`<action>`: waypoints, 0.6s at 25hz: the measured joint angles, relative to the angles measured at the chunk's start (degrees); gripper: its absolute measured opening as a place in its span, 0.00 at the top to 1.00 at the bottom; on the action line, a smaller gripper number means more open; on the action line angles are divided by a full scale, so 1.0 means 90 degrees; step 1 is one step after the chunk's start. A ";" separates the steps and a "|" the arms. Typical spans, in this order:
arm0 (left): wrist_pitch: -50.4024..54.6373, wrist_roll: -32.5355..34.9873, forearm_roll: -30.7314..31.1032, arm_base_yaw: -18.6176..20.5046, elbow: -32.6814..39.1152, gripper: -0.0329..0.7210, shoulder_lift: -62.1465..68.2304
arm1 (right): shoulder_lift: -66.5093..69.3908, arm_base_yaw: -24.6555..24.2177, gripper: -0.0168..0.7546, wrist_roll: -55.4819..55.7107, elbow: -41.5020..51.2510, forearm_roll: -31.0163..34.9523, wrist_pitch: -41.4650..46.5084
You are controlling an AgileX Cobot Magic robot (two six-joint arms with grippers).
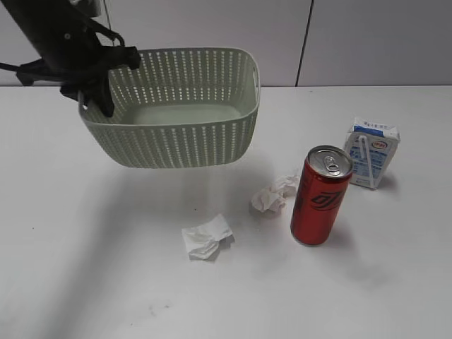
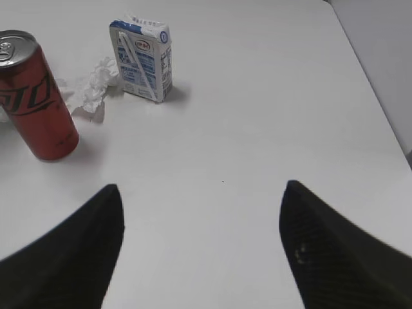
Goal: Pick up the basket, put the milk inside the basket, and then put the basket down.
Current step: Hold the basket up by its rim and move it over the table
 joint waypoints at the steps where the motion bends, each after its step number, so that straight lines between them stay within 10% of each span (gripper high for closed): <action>1: -0.0023 -0.0033 -0.0008 0.0000 0.0176 0.96 -0.0194 | 0.0000 0.0000 0.21 0.0000 0.0000 0.0000 0.0000; 15: -0.1354 -0.0598 0.0009 -0.0748 0.3837 0.96 -0.2250 | 0.0000 0.0000 0.21 0.0000 0.0000 0.0000 -0.0007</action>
